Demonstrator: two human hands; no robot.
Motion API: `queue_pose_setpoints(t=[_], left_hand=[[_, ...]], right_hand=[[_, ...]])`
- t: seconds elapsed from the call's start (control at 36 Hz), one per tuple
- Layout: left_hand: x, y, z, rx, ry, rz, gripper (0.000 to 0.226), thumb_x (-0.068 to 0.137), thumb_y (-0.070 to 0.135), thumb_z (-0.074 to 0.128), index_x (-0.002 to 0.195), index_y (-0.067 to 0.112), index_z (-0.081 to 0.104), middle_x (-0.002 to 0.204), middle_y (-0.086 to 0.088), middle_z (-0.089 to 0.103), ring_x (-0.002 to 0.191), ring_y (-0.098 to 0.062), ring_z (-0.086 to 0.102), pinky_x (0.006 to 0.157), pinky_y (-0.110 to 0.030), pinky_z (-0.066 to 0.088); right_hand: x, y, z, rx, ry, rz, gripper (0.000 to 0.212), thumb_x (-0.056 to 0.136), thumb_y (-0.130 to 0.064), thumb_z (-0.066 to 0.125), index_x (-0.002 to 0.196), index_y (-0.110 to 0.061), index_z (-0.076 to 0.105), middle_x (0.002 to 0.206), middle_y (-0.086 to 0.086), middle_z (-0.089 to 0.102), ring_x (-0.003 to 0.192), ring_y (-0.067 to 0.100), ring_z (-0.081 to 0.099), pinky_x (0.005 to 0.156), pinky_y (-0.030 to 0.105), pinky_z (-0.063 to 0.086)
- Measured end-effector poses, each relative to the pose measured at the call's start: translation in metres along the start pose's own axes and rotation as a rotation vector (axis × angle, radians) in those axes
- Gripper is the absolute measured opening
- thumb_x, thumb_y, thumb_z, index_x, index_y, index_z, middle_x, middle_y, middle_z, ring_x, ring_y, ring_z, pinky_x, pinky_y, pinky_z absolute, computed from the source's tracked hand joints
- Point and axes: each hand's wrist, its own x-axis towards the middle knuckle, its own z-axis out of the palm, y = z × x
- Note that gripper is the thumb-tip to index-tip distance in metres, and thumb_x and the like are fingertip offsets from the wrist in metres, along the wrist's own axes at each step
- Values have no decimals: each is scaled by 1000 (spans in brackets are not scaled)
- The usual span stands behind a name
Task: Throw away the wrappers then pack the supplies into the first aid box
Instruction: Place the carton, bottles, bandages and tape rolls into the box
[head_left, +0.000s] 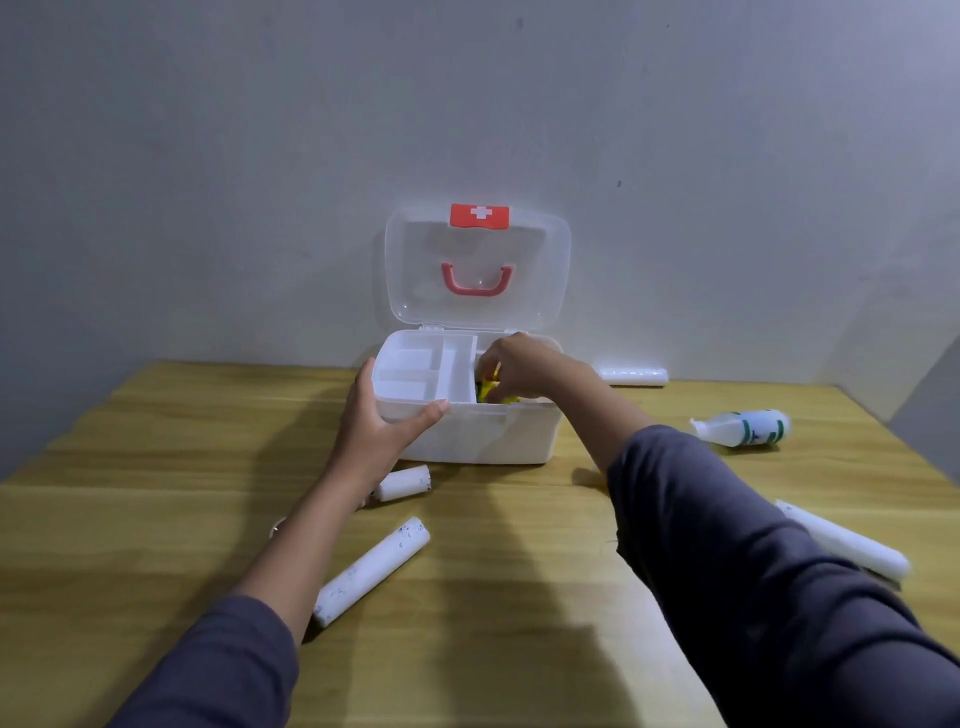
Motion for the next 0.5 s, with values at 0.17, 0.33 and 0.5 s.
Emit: queue_pose_setpoints(t=[0.17, 0.33, 0.5], left_hand=[[-1, 3, 2, 12, 8, -13, 90, 62, 55, 78, 138, 33, 35, 134, 7, 50, 124, -16, 48, 100, -38, 45], [-2, 9, 1, 78, 36, -38, 100, 54, 68, 73, 139, 31, 35, 142, 0, 43, 129, -21, 43, 104, -47, 43], [-7, 13, 10, 34, 94, -97, 100, 72, 45, 77, 149, 17, 19, 153, -4, 29, 140, -22, 30, 114, -43, 31]], right_hand=[[-2, -8, 0, 202, -39, 25, 28, 77, -13, 69, 105, -11, 70, 106, 6, 71, 97, 22, 64, 84, 29, 52], [-26, 3, -12, 295, 78, 65, 36, 77, -20, 73, 110, -8, 67, 112, 8, 69, 102, 22, 63, 93, 32, 49], [-103, 33, -19, 468, 278, 186, 34, 82, -26, 68, 113, -13, 66, 120, 4, 66, 110, 17, 60, 99, 32, 45]])
